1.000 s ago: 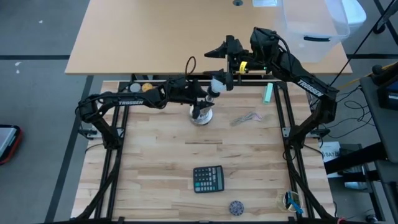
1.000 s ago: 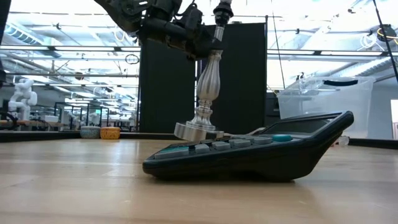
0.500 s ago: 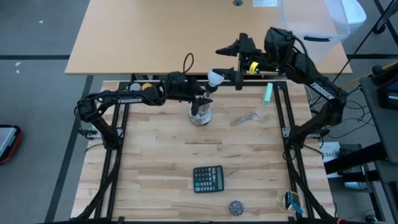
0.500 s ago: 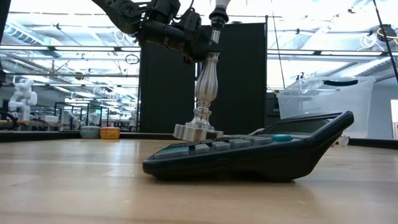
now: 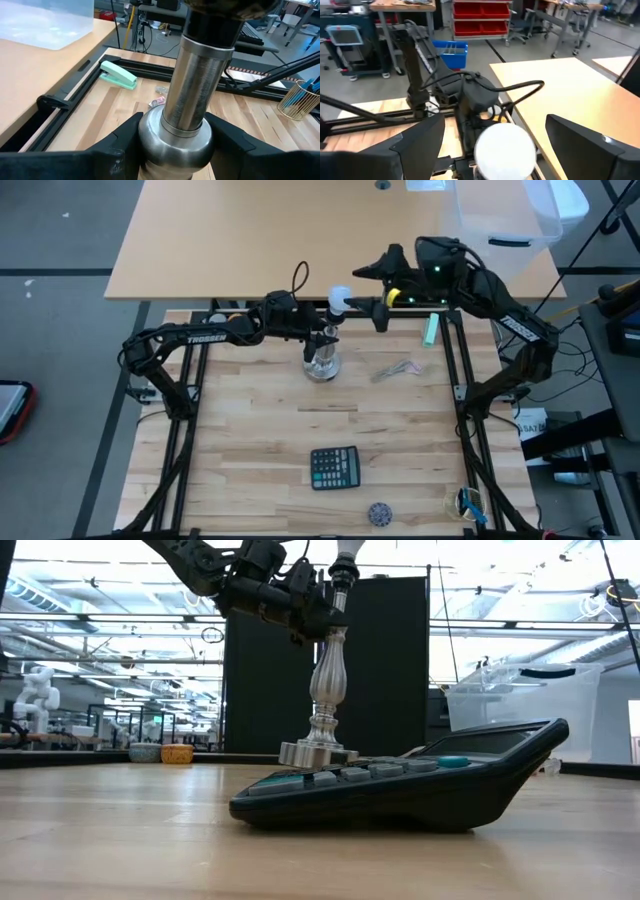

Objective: Screw lightbulb
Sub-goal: Remove the light bulb from the lamp

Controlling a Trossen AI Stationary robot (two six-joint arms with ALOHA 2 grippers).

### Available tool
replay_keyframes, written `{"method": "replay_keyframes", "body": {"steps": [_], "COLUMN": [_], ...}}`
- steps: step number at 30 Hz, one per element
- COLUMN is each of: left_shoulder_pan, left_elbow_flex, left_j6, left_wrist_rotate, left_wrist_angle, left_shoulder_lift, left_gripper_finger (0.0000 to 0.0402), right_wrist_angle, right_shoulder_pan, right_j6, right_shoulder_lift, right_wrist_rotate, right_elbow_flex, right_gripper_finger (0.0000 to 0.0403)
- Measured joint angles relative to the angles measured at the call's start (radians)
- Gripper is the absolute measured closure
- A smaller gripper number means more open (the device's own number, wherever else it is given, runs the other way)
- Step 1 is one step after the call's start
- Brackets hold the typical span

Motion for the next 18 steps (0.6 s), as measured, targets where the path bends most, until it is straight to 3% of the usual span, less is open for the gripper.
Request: {"method": "replay_keyframes", "body": {"steps": [7, 18], "left_shoulder_pan": [0.0, 0.0], "left_elbow_flex": [0.0, -0.001], "left_j6": [0.001, 0.0], "left_wrist_rotate": [0.0, 0.001], "left_wrist_angle": [0.0, 0.0], "left_shoulder_lift": [0.001, 0.002], "left_gripper_finger": [0.0228, 0.0228], "right_wrist_angle": [-0.05, -0.064], "right_shoulder_pan": [0.002, -0.005], "right_j6": [0.039, 0.068], "right_shoulder_lift": [0.049, 0.096], "right_wrist_rotate": [0.06, 0.061], "right_elbow_flex": [0.0, -0.001], "right_gripper_finger": [0.0064, 0.0064]}}
